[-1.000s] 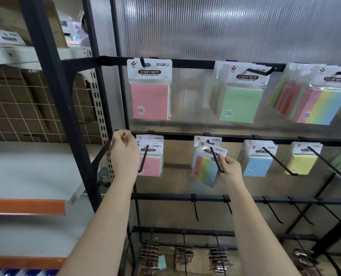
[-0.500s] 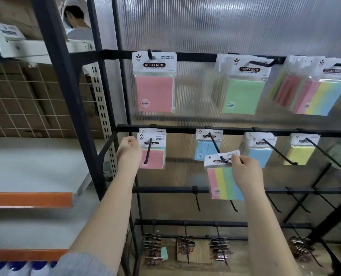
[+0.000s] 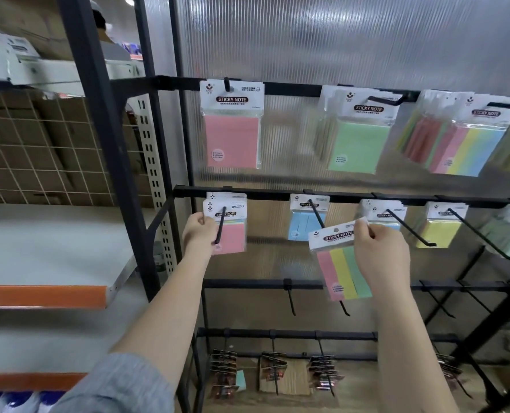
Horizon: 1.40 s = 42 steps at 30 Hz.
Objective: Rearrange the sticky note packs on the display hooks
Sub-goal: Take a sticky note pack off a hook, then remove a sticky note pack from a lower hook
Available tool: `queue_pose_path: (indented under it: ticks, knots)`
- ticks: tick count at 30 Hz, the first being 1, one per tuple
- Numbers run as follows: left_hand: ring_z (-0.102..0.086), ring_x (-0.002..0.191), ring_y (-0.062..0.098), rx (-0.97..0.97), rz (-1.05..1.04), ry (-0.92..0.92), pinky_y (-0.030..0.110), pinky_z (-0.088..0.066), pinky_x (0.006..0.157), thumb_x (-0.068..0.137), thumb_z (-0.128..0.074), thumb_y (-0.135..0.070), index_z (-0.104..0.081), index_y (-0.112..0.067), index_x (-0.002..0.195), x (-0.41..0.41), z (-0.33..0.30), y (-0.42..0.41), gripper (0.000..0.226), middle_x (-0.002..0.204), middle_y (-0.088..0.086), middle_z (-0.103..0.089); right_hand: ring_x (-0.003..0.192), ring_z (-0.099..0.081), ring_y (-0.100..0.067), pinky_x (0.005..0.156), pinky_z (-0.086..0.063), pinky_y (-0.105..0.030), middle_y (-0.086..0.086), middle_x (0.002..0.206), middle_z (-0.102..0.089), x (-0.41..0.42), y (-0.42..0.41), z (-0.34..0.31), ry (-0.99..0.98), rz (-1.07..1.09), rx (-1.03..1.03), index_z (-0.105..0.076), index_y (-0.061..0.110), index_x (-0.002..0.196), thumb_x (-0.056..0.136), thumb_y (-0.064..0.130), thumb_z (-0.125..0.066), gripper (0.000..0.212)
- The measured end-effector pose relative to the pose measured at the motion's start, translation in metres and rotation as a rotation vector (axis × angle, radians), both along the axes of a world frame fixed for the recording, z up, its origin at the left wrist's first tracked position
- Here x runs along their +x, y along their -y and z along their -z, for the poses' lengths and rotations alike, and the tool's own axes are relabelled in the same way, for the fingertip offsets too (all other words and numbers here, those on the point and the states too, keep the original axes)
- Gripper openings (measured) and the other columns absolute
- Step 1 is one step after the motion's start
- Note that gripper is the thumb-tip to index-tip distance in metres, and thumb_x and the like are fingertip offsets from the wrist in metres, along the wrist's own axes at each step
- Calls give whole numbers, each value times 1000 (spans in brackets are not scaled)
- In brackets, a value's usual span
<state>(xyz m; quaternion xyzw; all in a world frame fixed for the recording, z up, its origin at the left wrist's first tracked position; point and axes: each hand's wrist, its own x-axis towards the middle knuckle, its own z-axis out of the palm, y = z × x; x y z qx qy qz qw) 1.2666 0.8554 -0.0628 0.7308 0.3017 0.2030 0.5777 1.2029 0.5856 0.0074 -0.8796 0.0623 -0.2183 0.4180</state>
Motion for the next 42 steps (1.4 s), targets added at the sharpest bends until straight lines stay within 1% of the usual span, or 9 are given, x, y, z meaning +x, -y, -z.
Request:
queue_pose_path:
  ticks: [5,9,15,17,20,25,29,34,42]
  knots:
    - [-54,67,12,-101,46,35,20,-34,49,97,-47,-26,-53,-5,108,1,14,4,25,94,8,-61,49,-21,-17,49,-15,-30,-1,50,-24,-3,2,-5,12,-14,37,-23,13,57,97,25,-40,46]
    - [-47,63,8,-42,75,-12,21,-33,51,95,-50,-30,-47,-19,83,0,20,10,17,75,-4,-52,49,-20,-17,49,-15,-29,-1,50,-23,-3,2,-9,13,-29,48,-23,14,57,97,25,-40,45]
    - [-50,65,2,-41,-57,88,8,-35,34,92,-56,-15,-49,-19,104,-5,28,16,14,86,-6,-53,48,-21,-15,49,-16,-28,1,49,-24,-3,4,-10,9,-42,58,-23,14,56,96,24,-41,46]
    - [-54,68,3,-79,-72,142,4,-38,40,92,-54,-8,-54,-18,106,-7,31,20,17,92,-4,-57,47,-21,-15,49,-16,-27,2,48,-24,-2,5,-11,12,-40,51,-23,14,55,96,23,-41,46]
    - [-60,79,15,-58,-97,149,18,-44,62,92,-53,-9,-61,-19,106,-10,33,27,19,97,-1,-62,45,-20,-14,48,-15,-27,4,45,-22,-1,5,-12,20,-36,57,-22,15,54,96,22,-42,47]
    - [-61,86,23,-3,-175,174,25,-44,68,92,-56,-16,-60,-11,112,-14,34,34,22,101,3,-62,39,-18,-10,46,-14,-26,5,35,-21,-1,6,-12,15,-36,63,-22,16,53,96,23,-42,48]
    - [-55,68,14,9,-68,145,21,-38,52,95,-51,-28,-53,-17,98,-13,35,29,11,85,-2,-57,39,-18,-10,46,-15,-27,5,35,-21,-2,7,-12,20,-32,74,-22,16,52,96,22,-42,49]
    - [-53,59,11,-115,100,107,14,-37,39,99,-41,-37,-54,-28,80,-14,26,21,25,72,-4,-56,42,-20,-11,47,-16,-26,6,37,-23,-5,9,-10,2,-36,92,-22,16,53,97,24,-42,49]
    - [-51,68,18,-81,171,155,26,-37,52,100,-39,-38,-54,-28,84,-39,15,11,24,84,5,-56,47,-19,-15,49,-14,-28,4,46,-21,-14,3,-9,8,-49,75,-22,15,54,97,24,-41,48]
